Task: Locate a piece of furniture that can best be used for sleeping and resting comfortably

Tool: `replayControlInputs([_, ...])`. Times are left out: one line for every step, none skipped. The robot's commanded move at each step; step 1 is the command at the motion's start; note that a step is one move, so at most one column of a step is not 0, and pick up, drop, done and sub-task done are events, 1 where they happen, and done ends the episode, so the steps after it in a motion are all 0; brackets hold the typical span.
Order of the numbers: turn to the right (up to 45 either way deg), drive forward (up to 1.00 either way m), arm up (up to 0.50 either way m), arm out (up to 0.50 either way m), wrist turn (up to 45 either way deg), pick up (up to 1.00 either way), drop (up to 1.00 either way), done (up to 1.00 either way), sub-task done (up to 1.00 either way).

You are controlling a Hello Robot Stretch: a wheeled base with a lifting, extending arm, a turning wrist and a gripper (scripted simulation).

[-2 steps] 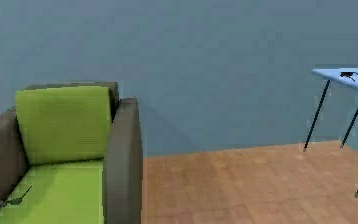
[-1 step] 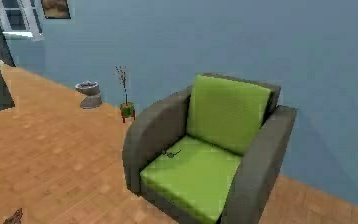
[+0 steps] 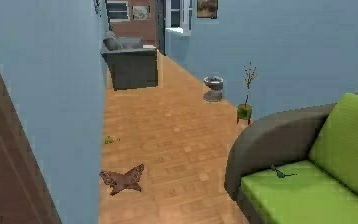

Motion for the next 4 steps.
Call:
replayControlInputs([0.0, 1.0, 0.0, 0.0, 0.0, 0.0, 0.0, 0.0, 0.0])
replayControlInputs([-6.0, 0.0, 0.0, 0.0, 0.0, 0.0, 0.0, 0.0, 0.0])
replayControlInputs([0.0, 0.05, 0.0, 0.0, 0.0, 0.0, 0.0, 0.0, 0.0])
replayControlInputs([0.0, 1.0, 0.0, 0.0, 0.0, 0.0, 0.0, 0.0, 0.0])
